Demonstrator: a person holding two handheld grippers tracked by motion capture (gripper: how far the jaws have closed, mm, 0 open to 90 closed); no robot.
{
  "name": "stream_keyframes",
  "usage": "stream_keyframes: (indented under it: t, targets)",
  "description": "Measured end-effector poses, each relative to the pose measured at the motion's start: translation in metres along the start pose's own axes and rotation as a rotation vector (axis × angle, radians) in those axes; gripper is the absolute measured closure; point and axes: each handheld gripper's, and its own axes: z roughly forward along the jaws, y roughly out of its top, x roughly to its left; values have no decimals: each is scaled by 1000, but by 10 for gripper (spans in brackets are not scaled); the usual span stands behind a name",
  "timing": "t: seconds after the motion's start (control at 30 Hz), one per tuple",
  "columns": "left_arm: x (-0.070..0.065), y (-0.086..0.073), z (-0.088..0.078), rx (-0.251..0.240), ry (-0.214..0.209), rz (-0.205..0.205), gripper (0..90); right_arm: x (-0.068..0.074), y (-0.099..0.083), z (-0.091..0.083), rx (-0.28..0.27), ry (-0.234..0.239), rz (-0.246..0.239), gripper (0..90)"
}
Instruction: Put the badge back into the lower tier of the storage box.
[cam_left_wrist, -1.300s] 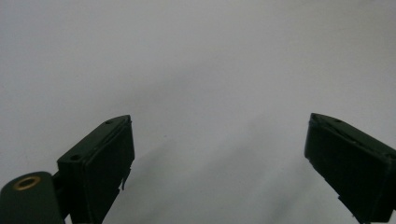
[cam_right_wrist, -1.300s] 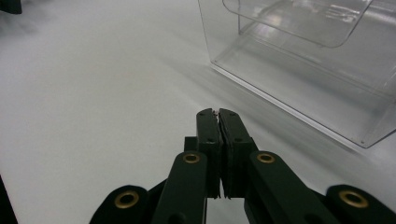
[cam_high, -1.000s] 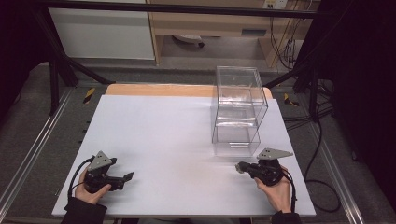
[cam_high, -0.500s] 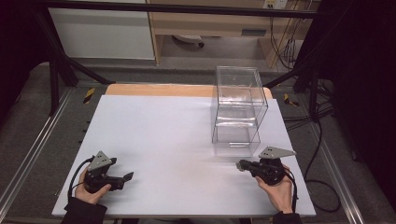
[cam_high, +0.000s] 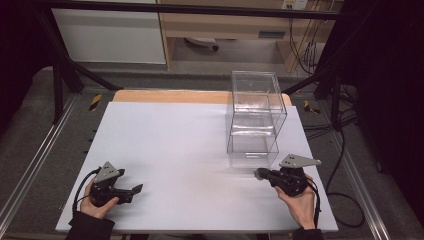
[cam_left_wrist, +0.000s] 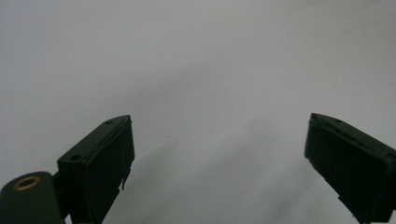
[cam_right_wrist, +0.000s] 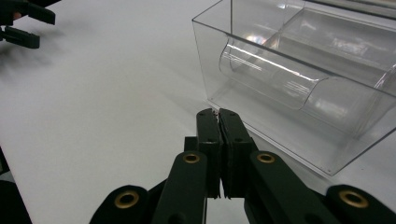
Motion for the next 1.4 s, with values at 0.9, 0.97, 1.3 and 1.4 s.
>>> stream_keyframes:
  t: [0.9,0.97,1.3,1.4]
  targets:
    - [0,0,0,1,2,-1,80,3,18,-13,-52,-13,-15,881]
    - [0,0,0,1,2,0,80,3,19,-14,-56,-17,-16,881]
    - [0,0,0,1,2,-1,80,2,29,-17,-68,-25,-26,881]
    - [0,0,0,1,2,-1,80,3,32,-18,-70,-27,-24,881]
